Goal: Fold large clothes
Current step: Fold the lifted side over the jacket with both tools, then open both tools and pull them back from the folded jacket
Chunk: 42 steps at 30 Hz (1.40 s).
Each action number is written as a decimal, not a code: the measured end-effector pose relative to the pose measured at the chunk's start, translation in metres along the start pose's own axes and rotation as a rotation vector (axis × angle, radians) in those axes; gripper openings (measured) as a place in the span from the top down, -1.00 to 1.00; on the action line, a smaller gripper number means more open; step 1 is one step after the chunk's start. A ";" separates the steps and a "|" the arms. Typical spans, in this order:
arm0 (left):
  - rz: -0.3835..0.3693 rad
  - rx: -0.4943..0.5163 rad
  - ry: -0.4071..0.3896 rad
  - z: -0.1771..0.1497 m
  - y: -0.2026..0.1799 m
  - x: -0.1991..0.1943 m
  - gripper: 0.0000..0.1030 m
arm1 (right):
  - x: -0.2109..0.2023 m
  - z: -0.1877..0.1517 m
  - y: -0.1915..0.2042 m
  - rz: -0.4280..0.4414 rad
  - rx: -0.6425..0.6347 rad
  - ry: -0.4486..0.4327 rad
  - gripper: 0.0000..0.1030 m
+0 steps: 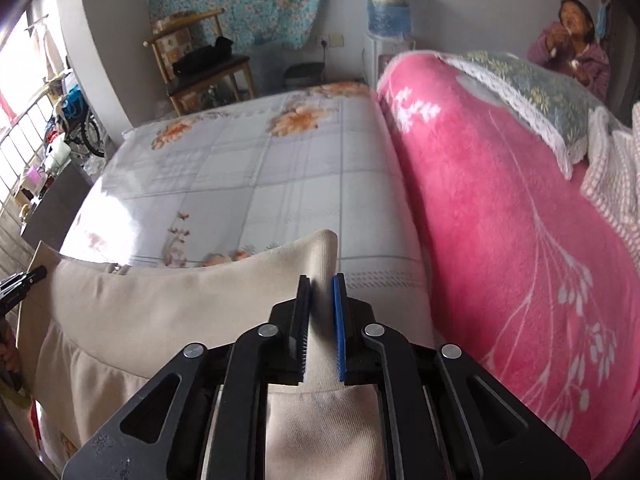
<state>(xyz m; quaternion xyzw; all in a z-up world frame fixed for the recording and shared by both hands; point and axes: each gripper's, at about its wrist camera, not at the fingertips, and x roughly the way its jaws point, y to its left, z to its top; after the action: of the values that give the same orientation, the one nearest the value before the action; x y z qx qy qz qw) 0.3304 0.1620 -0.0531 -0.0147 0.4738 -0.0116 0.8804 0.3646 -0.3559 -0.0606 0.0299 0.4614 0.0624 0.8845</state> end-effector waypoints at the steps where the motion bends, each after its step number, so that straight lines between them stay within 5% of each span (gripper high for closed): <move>1: -0.006 -0.024 -0.004 -0.003 0.005 -0.001 0.62 | 0.001 -0.003 -0.006 -0.003 0.023 0.003 0.68; 5: 0.032 -0.088 -0.123 -0.005 0.022 -0.035 0.62 | -0.026 -0.004 -0.014 0.020 0.047 -0.076 0.52; 7: -0.021 -0.104 -0.154 -0.004 0.023 -0.047 0.62 | -0.037 -0.003 -0.005 0.067 0.018 -0.099 0.50; 10: -0.151 -0.103 -0.074 0.001 0.009 -0.028 0.62 | -0.024 0.004 0.019 0.202 -0.023 -0.053 0.28; 12: -0.159 -0.111 0.005 -0.002 0.000 -0.001 0.61 | 0.000 0.006 0.033 0.248 -0.039 0.014 0.19; 15: -0.108 -0.160 0.030 -0.011 0.009 0.024 0.56 | 0.039 0.005 0.026 0.111 -0.011 0.107 0.42; 17: -0.073 -0.197 0.037 -0.012 0.019 0.017 0.57 | 0.040 0.004 0.003 0.117 0.072 0.116 0.61; 21: -0.006 -0.171 -0.021 -0.021 0.033 -0.024 0.57 | -0.017 -0.005 -0.022 0.085 0.124 0.020 0.29; 26: -0.157 -0.057 -0.106 -0.060 0.018 -0.083 0.57 | -0.081 -0.062 -0.006 0.401 0.028 0.012 0.14; 29: -0.212 -0.017 -0.044 -0.097 0.004 -0.081 0.57 | -0.095 -0.107 0.014 0.359 -0.124 0.025 0.15; 32: -0.088 -0.041 0.058 -0.126 0.016 -0.052 0.57 | -0.076 -0.142 -0.001 0.243 -0.158 0.121 0.24; 36: -0.142 -0.187 0.026 -0.133 0.053 -0.067 0.58 | -0.081 -0.149 -0.050 0.149 0.000 0.158 0.20; 37: -0.101 -0.181 -0.002 -0.135 0.055 -0.079 0.58 | -0.095 -0.147 -0.048 0.111 -0.008 0.130 0.20; 39: -0.096 -0.145 -0.056 -0.137 0.051 -0.100 0.62 | -0.123 -0.147 -0.031 0.088 -0.071 0.059 0.20; 42: -0.216 -0.085 -0.121 -0.141 0.028 -0.123 0.62 | -0.143 -0.150 0.014 0.114 -0.185 -0.017 0.20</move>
<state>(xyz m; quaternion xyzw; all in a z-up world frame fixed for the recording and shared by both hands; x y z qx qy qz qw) 0.1453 0.1917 -0.0286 -0.1035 0.4153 -0.0856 0.8997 0.1593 -0.3620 -0.0286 -0.0249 0.4435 0.1548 0.8824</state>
